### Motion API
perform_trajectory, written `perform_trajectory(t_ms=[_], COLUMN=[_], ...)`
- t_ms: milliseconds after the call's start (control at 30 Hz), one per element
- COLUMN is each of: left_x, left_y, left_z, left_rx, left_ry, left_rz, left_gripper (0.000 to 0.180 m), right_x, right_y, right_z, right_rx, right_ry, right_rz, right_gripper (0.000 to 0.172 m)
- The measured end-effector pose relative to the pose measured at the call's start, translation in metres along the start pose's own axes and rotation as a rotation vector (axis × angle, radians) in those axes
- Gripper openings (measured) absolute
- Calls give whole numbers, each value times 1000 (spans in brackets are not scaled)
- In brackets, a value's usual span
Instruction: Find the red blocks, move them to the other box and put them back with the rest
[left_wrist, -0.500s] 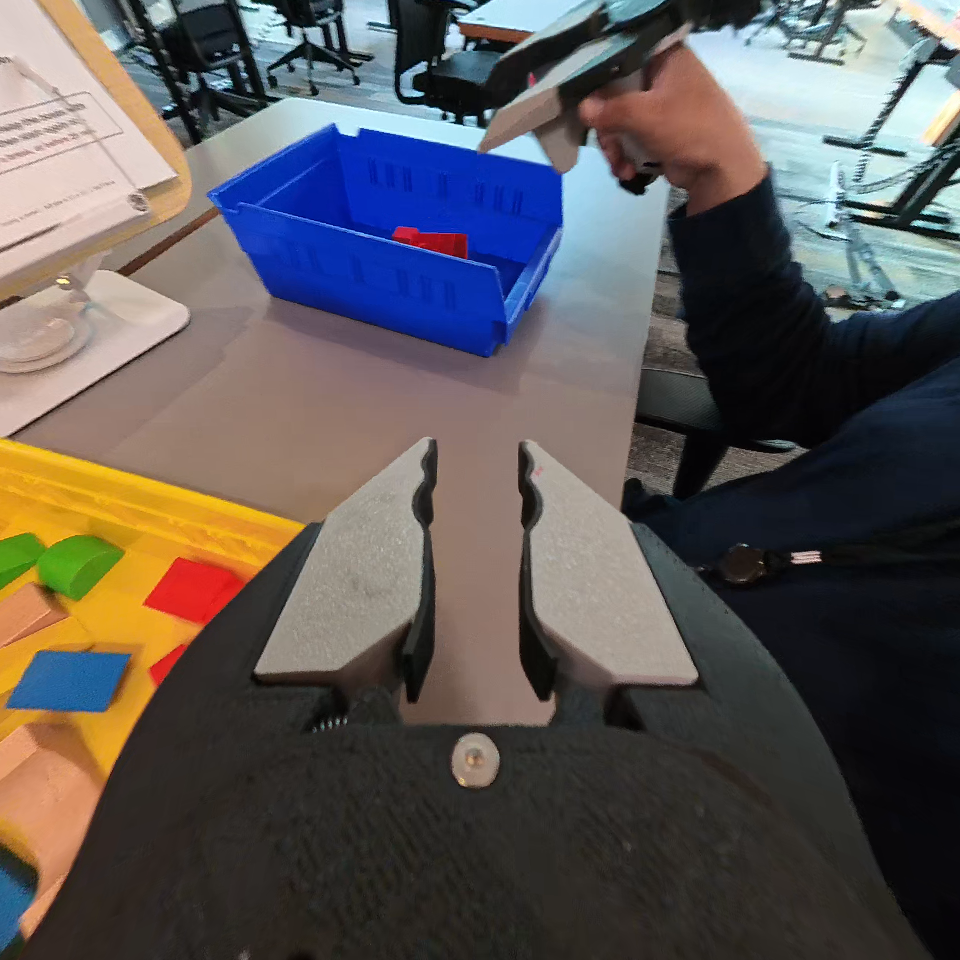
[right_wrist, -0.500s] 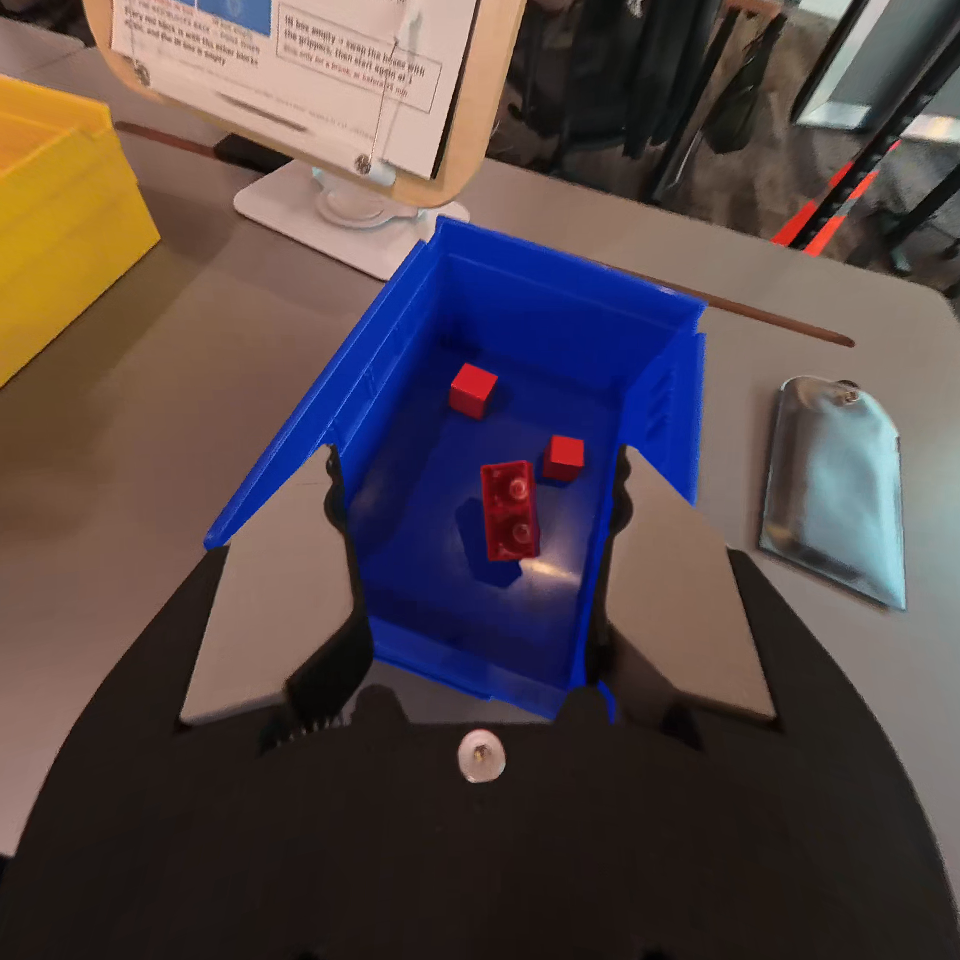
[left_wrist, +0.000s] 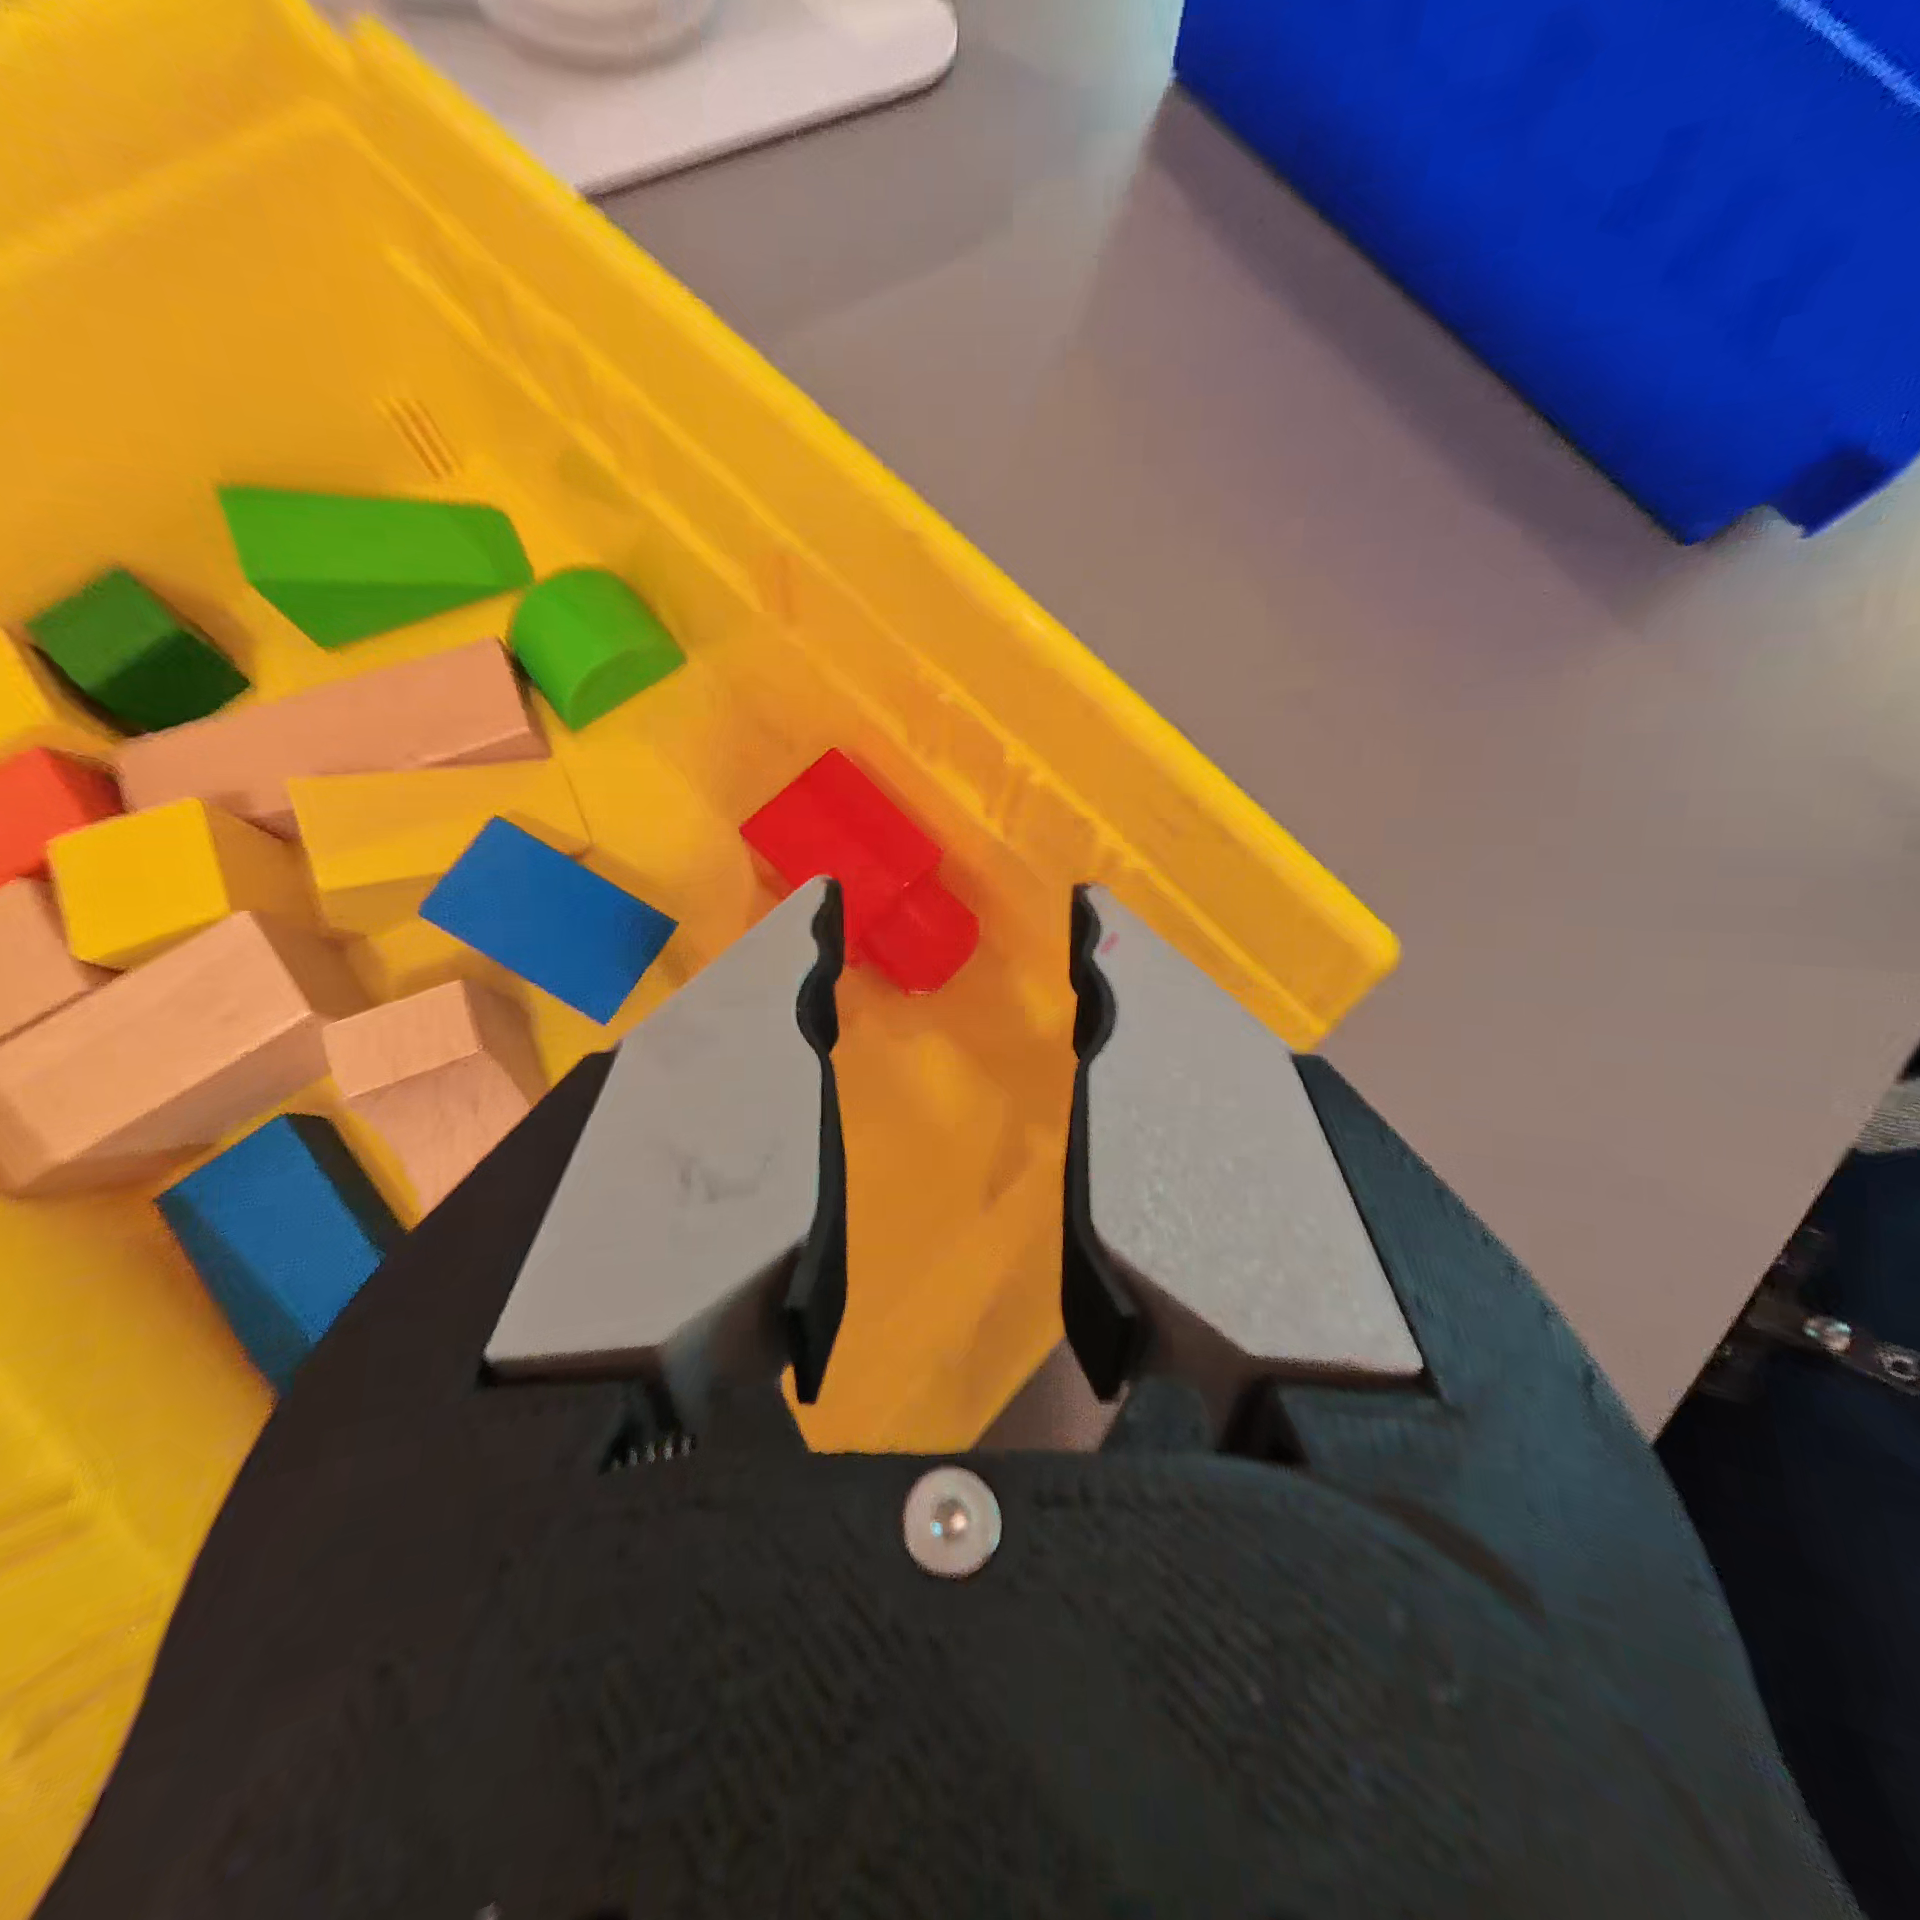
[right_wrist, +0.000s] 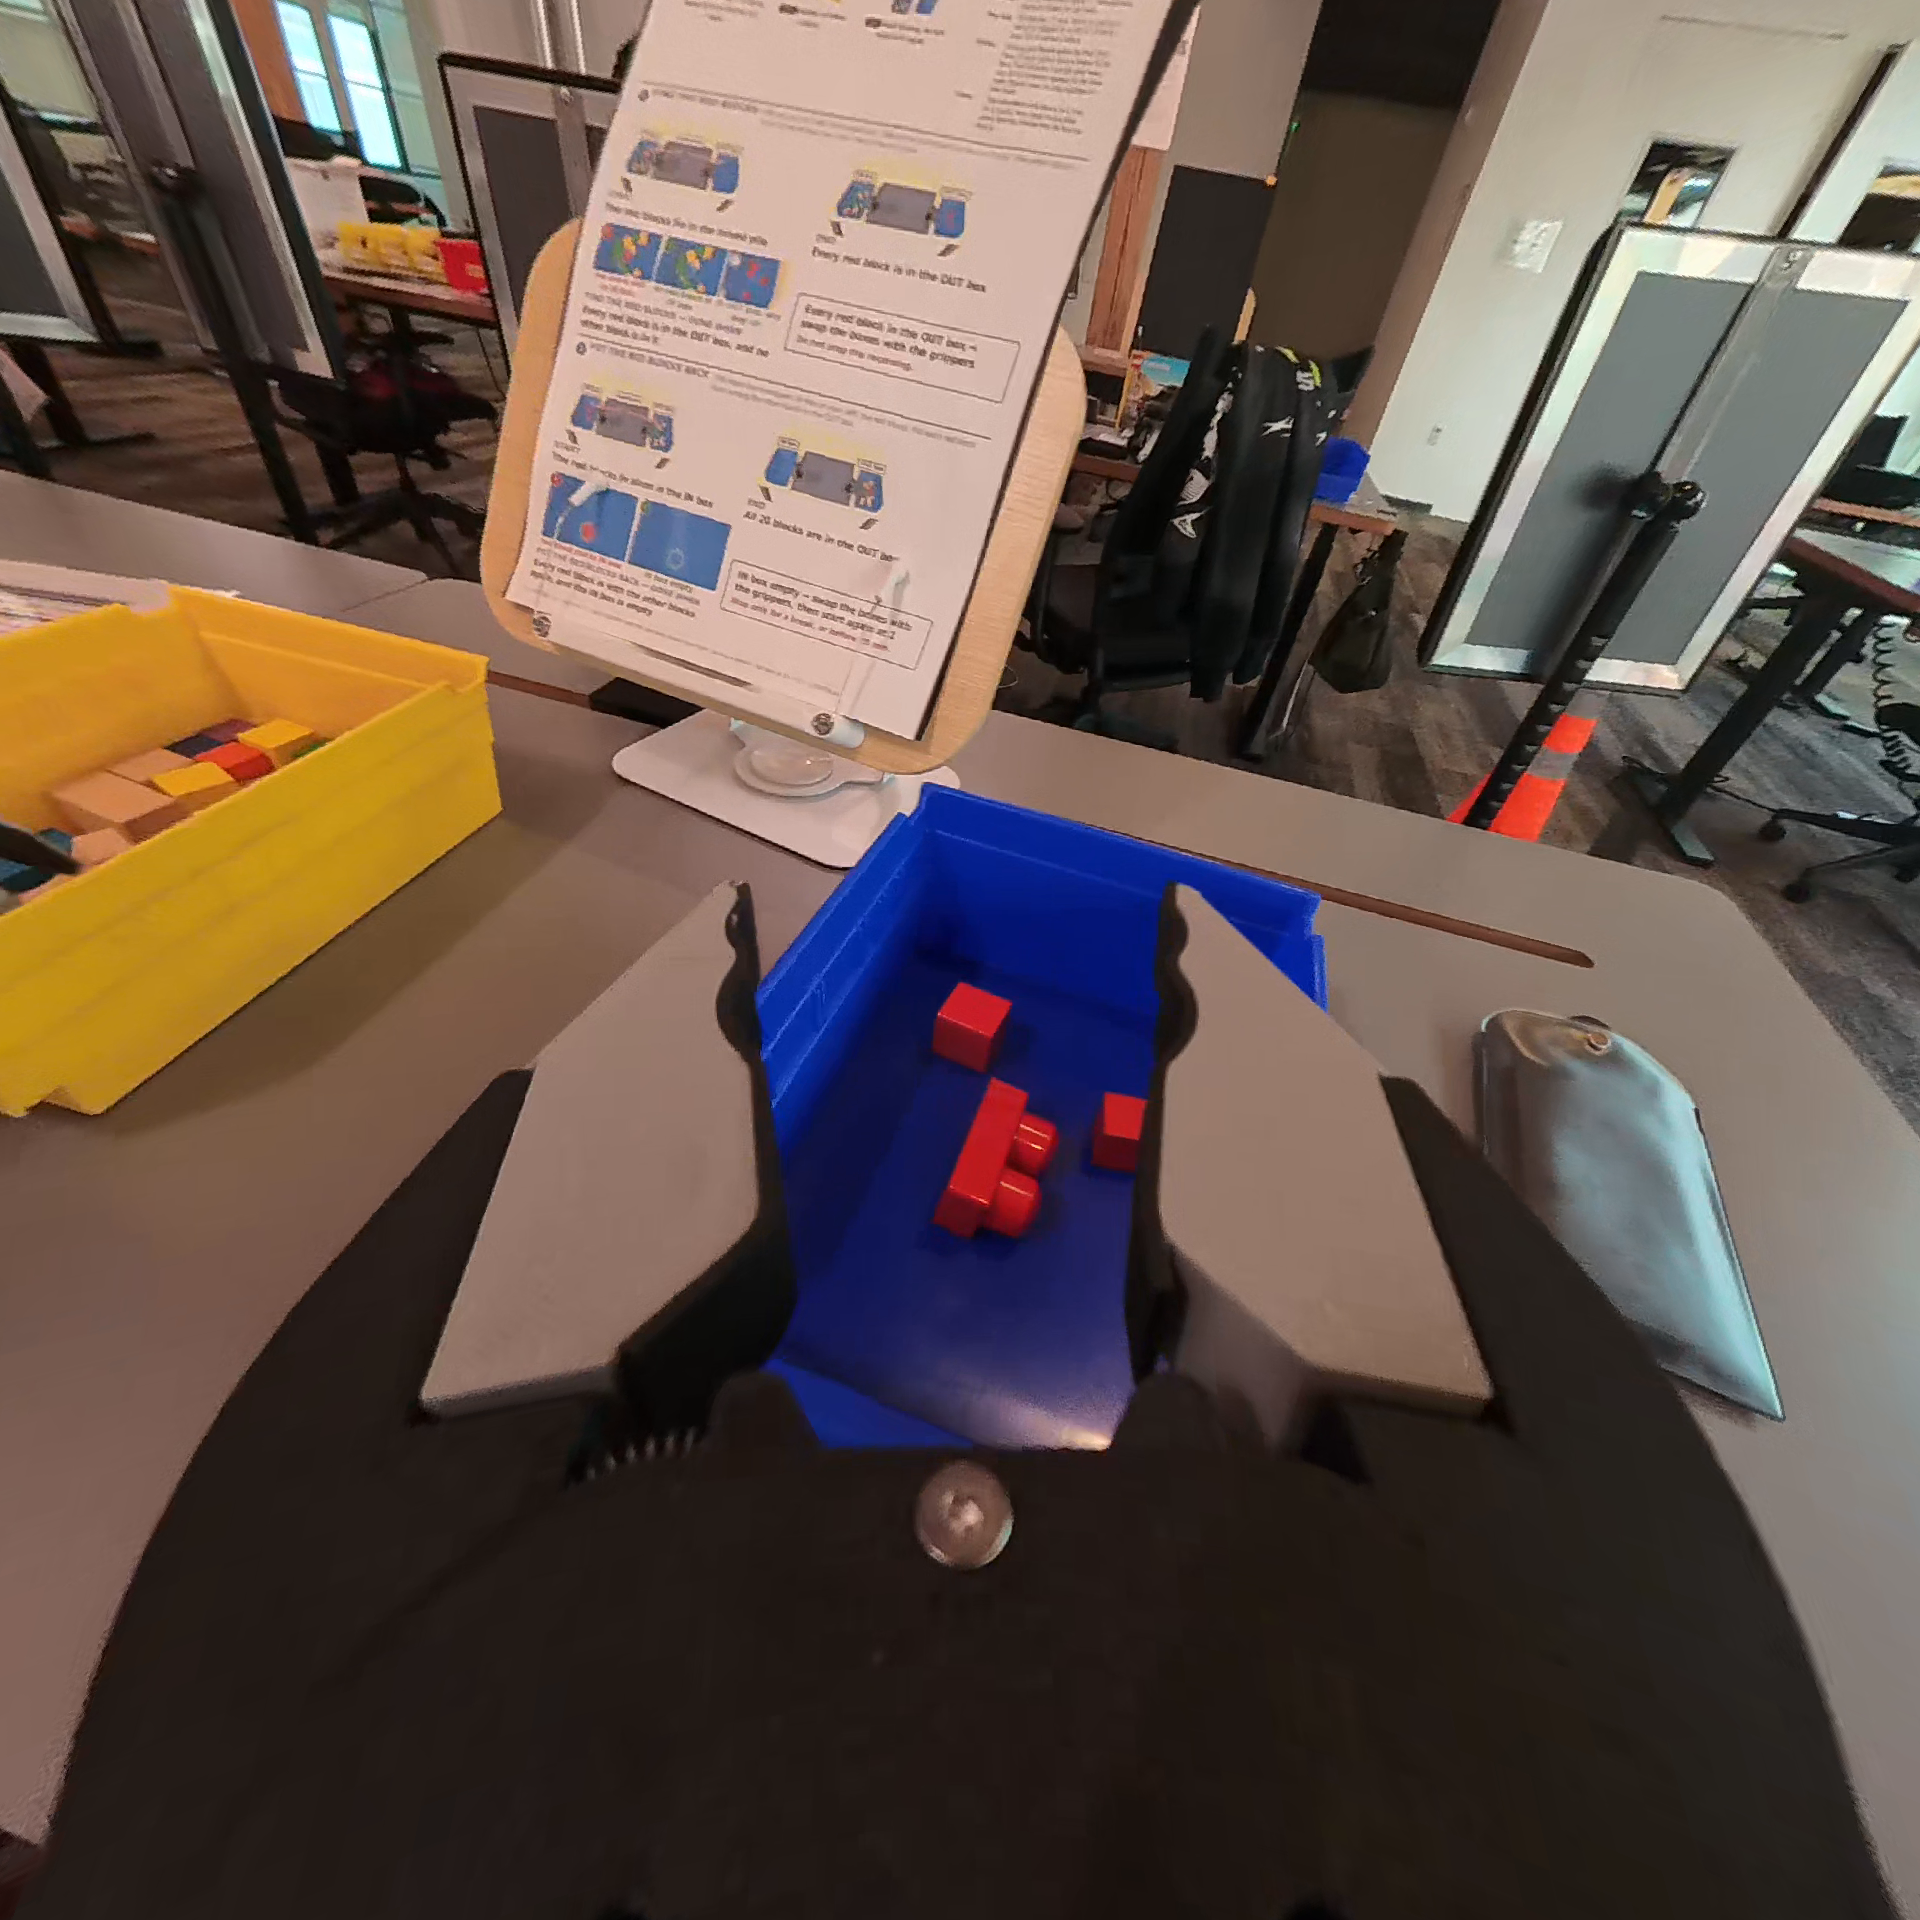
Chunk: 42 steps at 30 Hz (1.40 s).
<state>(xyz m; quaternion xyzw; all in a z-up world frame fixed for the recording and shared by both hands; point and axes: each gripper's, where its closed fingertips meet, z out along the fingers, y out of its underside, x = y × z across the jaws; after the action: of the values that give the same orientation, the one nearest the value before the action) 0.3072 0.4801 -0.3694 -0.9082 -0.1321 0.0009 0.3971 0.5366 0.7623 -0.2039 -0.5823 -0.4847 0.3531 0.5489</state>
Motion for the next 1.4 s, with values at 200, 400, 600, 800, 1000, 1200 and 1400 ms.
perform_trajectory(t_ms=[200,400,600,800,1000,1200,1400], left_x=[-19,-30,-38,-55,-10,101,167], left_y=[0,24,32,13,-45,-61,-57], left_z=[32,54,53,27,-23,-48,-40], left_rx=[-98,-275,-346,-254,151,428,475], left_ry=[3,-67,-168,-408,-594,-501,-461], left_rz=[-109,-90,86,340,714,1006,1140], left_gripper=[48,51,35,35,34,35,35], right_x=[-1,-3,-4,-12,-79,-186,-238], right_y=[0,-2,-3,0,-4,14,29], right_z=[0,-3,-5,-1,4,7,5], right_rx=[-6,5,7,-10,16,-113,-179], right_ry=[-6,-20,-29,-63,-417,-881,-999], right_rz=[8,11,9,7,116,279,270], right_gripper=[78,77,77,75,72,82,81])
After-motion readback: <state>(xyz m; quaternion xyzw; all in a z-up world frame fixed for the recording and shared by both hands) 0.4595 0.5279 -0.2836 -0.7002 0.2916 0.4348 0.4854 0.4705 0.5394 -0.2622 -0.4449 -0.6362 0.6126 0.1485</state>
